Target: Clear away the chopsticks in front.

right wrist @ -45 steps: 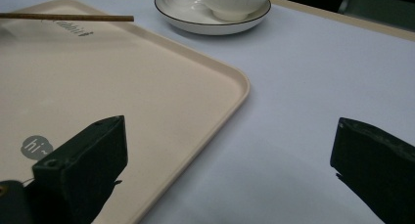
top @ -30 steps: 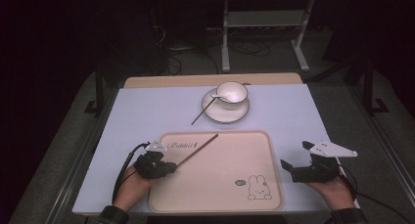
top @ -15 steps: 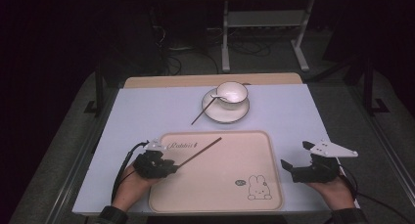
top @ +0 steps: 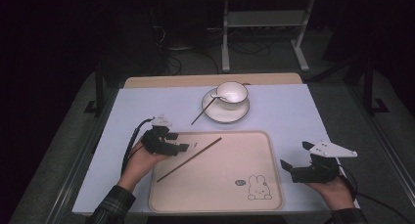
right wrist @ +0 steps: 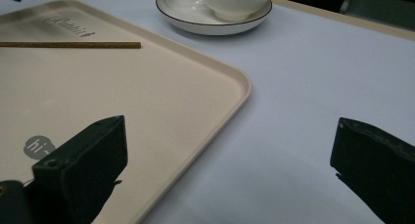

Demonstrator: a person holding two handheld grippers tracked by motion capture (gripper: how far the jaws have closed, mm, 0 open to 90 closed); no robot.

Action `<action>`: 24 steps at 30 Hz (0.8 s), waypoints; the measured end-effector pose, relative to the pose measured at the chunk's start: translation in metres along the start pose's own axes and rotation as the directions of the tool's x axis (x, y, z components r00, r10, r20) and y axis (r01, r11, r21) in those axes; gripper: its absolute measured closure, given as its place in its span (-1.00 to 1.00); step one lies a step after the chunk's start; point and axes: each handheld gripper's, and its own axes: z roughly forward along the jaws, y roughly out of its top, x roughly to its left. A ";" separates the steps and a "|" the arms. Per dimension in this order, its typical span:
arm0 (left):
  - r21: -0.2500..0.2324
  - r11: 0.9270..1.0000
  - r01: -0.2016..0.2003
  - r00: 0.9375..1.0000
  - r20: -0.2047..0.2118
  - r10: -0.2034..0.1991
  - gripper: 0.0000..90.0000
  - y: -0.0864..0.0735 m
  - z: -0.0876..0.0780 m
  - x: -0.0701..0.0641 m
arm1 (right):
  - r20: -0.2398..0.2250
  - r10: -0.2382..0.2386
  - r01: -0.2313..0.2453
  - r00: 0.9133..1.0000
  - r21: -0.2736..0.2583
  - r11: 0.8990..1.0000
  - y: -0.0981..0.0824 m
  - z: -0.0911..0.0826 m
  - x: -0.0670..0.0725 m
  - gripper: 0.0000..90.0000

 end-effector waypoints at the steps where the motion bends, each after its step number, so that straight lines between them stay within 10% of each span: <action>1: -0.002 1.000 -0.006 1.000 0.000 0.006 -0.25 0.005 0.003 0.002 | 0.000 0.001 -0.001 1.000 0.000 1.000 0.000 0.000 0.000 -1.00; 24: 0.002 1.000 -0.022 0.993 -0.112 0.022 0.49 0.110 0.101 0.050 | -0.013 0.003 -0.003 1.000 -0.008 1.000 0.000 0.000 -0.001 -1.00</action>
